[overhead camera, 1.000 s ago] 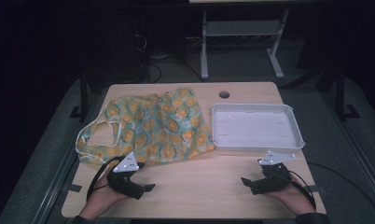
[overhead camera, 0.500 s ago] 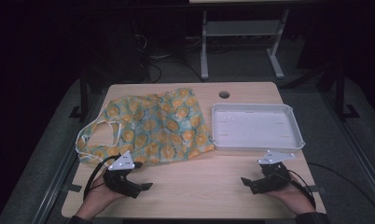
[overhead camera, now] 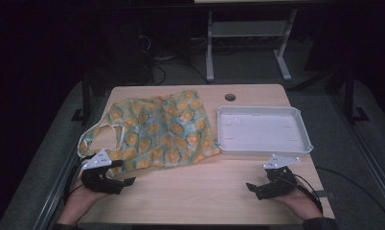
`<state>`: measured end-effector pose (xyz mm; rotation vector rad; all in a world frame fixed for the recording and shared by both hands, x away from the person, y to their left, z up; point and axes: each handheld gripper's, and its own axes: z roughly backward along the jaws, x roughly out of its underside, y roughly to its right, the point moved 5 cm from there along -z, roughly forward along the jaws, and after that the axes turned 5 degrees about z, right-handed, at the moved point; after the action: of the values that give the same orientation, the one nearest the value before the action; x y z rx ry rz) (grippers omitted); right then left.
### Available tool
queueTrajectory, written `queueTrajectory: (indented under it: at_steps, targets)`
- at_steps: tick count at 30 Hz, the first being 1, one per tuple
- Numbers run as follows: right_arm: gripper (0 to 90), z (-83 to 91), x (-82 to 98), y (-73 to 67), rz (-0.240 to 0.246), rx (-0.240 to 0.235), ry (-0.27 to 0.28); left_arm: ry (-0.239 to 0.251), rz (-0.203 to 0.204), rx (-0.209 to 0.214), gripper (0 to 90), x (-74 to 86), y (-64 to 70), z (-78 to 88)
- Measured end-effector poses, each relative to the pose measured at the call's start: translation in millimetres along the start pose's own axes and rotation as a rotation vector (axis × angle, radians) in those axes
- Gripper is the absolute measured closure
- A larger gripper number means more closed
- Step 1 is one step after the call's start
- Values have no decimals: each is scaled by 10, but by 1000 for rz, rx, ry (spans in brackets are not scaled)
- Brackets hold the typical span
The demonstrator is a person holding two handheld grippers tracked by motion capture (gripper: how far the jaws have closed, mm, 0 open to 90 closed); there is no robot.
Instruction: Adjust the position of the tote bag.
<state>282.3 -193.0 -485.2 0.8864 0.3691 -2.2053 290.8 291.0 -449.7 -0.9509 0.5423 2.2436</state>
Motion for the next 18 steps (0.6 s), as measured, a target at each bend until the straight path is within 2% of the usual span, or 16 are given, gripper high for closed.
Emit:
queueTrajectory:
  at_steps: [5, 10, 13, 18]
  targets:
    - [59, -17, -10, 2, -4, -2, -7, 1, 44, -56, 193, 95, -214, 89]
    - [60, -13, -7, -5, 0, -6, -7, -37, 63, -102, 222, 219, -388, 119]
    - [62, -11, -6, -7, -4, -6, -11, -50, 75, -103, 233, 268, -438, 105]
    - [63, -23, -9, -2, 6, -7, -10, -74, 69, -87, 271, 279, -457, 40]
